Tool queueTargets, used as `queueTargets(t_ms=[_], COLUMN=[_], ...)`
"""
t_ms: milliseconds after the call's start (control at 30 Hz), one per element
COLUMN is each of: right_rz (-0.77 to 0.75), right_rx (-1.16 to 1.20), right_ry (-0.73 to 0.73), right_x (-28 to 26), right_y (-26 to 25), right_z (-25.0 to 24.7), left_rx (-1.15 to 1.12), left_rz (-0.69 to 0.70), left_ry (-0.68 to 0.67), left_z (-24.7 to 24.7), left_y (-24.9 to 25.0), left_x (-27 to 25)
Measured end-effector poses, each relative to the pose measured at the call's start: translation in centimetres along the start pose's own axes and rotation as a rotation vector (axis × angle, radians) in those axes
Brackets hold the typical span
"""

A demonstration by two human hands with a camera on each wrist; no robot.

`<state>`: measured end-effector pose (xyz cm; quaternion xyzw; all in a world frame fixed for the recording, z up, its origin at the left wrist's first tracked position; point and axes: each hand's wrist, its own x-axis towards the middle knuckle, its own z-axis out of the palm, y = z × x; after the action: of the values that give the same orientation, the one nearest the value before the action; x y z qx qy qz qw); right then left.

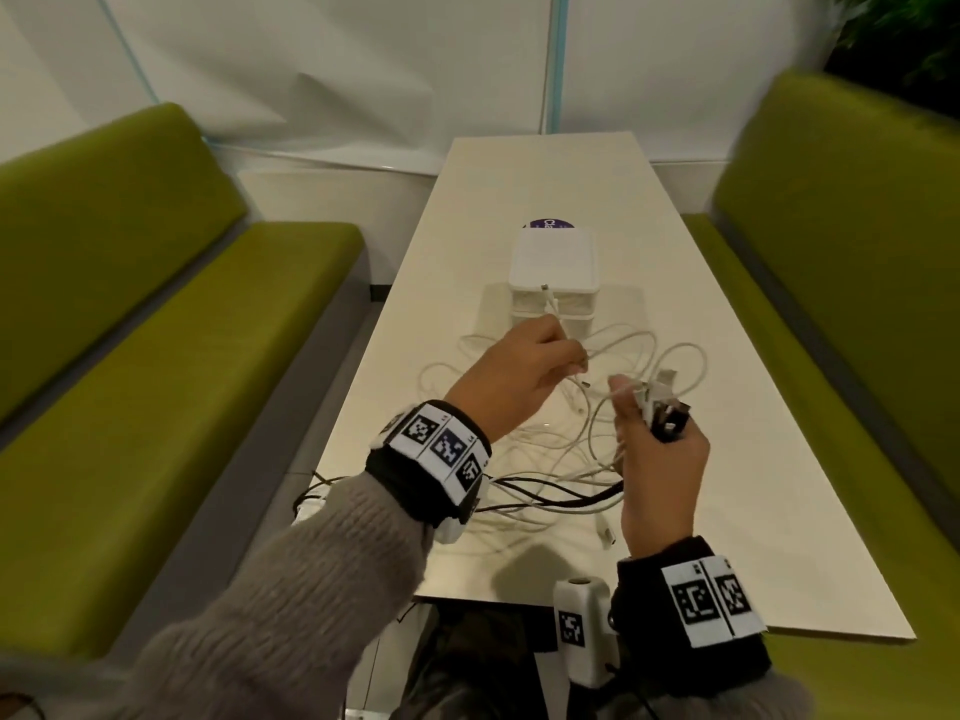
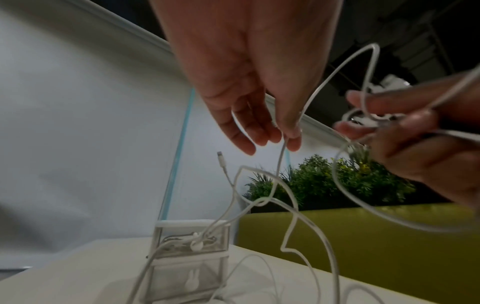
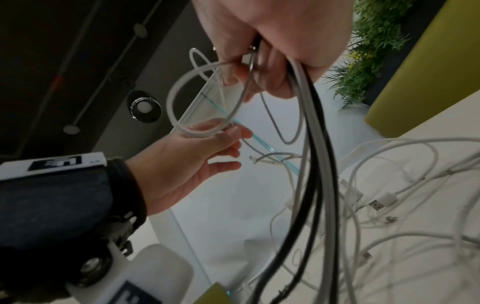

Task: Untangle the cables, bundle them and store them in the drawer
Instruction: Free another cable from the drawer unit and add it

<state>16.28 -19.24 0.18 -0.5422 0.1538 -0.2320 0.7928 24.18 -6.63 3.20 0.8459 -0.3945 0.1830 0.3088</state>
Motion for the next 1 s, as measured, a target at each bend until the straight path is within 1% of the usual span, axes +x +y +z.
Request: queueTargets(t_ms=[100,167,233,333,433,500,533,633,700,767,800,933,1000], right_rz=[-0.055,-0.066,-0.042,-0.036,-0.095,-0.117,-0.120,-0.147,-0.201,-0.234,-0.234,-0.212,-0.182], right_rx=[-0.014,-0.037,-0.027,0.039,0.034,0.032,0.047,0.074,0.089,0.110,0.115,0.113,0.104], right_ry=[-0.104,-0.104,-0.077,-0.060,-0.088,-0.038,-0.011,0.082,0.127,0.167,0.187,0.241,0.264], right_x=[-0.4,-0.6,-0.7,-1.1,-1.3,-1.3,-1.3,-1.4,-1.1,-0.8,-0.7,-0.6,-0.4], right_y=[0.2,0.4,0.6,0.3,-0.2,0.0,0.2,0.2,-0.4,-0.6,-0.6,-0.6,-0.7], right_z=[0.5,0.6,0.7,0.8,0.9,0.7,0.6,0.2,-0.3,-0.5,-0.6,-0.3,-0.4], left_rx=[-0.027,-0.036,-0.041,-0.001,0.010,-0.068,-0.078,0.000,0.017,-0.045,-0.080,-0.200,-0.257], left_rz=[0.032,0.018,-0.005,0.024,0.032,-0.048,-0.103,-0.274,-0.403,-0.508,-0.536,-0.589,-0.566], left_ry=[-0.026,-0.031,-0.024,-0.052,-0.070,-0.073,-0.099,-0.241,-0.284,-0.266,-0.240,-0.104,-0.077], left_z=[0.8,0.9,0.6,0.5,0.8,1.0,1.0,1.2,1.0,0.7,0.4,-0.8,-1.6], left_y=[0.9,1.2,1.4,1.8,1.9,1.7,1.5,-0.1,-1.8,-3.4,-3.9,-4.5,-4.2], left_x=[-0.6,-1.0,-1.1,-0.9,-1.5,-1.7,-1.7,-2.0,-2.7,-3.3,-3.4,-2.3,-1.8])
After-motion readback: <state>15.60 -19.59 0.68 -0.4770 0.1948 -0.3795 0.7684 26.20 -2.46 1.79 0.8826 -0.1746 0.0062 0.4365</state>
